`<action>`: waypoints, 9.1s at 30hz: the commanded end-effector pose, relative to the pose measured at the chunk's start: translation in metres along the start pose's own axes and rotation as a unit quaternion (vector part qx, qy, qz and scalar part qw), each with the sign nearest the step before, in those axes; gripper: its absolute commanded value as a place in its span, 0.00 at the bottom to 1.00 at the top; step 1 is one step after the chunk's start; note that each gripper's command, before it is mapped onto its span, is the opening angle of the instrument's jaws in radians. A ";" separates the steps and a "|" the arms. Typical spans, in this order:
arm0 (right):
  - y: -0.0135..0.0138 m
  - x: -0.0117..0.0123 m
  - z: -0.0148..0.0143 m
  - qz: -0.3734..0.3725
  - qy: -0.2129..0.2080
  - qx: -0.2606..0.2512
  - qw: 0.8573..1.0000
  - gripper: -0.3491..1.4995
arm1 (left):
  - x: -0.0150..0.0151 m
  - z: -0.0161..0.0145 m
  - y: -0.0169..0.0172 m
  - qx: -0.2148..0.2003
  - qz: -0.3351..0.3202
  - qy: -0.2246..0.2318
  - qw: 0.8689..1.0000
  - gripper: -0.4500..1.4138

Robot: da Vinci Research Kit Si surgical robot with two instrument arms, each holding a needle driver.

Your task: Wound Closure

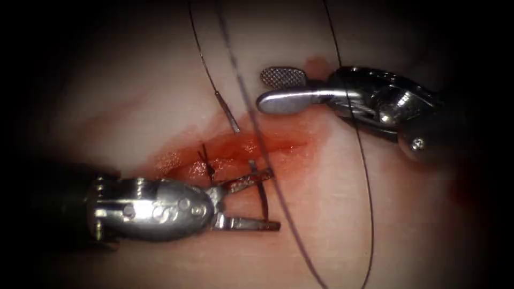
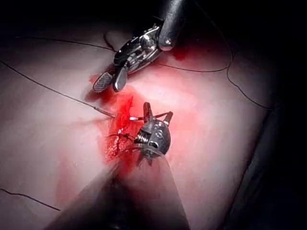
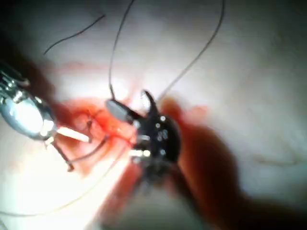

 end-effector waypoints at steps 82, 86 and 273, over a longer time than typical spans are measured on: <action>-0.0066 -0.0024 -0.0025 0.060 -0.033 0.064 0.996 0.72 | 0.0136 -0.0073 -0.0074 0.019 0.006 -0.044 0.999 0.00; -0.0065 -0.0024 -0.0027 0.078 -0.033 0.065 0.994 0.65 | 0.0122 -0.0062 -0.0053 0.010 0.013 -0.037 0.999 0.00; -0.0028 0.0005 0.0009 -0.208 0.038 0.002 0.977 0.00 | -0.0074 0.0020 -0.0088 -0.029 -0.163 -0.254 0.953 0.19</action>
